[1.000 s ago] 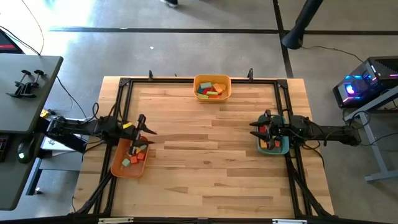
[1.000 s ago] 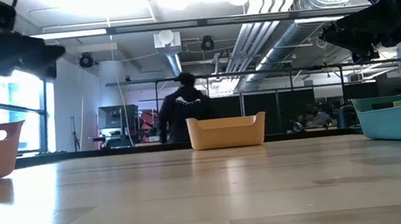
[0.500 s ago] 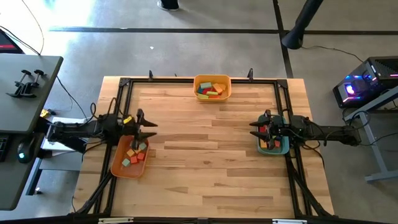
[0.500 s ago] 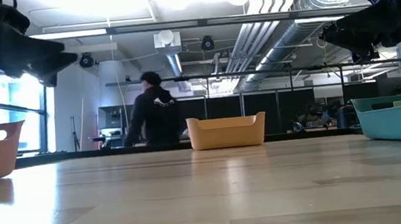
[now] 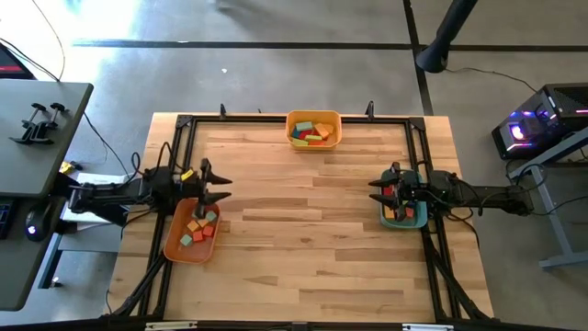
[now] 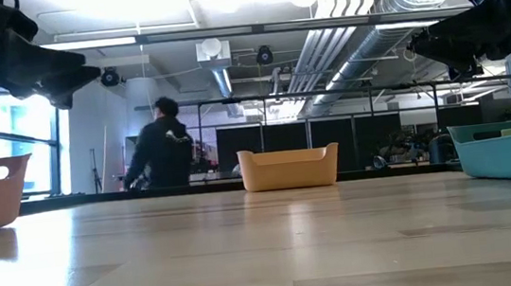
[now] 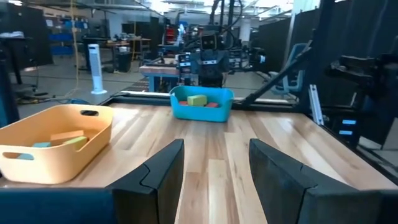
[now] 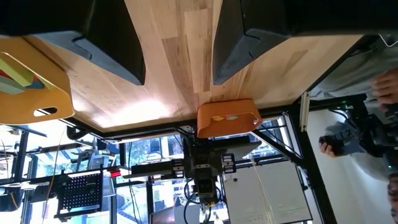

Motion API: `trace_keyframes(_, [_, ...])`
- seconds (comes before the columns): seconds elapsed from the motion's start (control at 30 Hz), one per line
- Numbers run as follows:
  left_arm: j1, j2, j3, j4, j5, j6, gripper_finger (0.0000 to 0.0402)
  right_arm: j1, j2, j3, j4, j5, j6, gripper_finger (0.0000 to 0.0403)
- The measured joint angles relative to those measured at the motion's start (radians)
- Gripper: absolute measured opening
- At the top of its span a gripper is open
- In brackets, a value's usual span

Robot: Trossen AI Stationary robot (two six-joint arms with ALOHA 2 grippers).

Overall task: Sort blocks by size
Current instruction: Return to Home Position

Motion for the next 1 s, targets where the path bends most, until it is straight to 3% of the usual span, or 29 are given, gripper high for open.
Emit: trace_keyframes(1.0, [-0.036, 0.000, 0.000, 0.001, 0.000, 0.002, 0.0165, 0.000, 0.000, 0.000, 0.000, 0.000, 0.000, 0.0184])
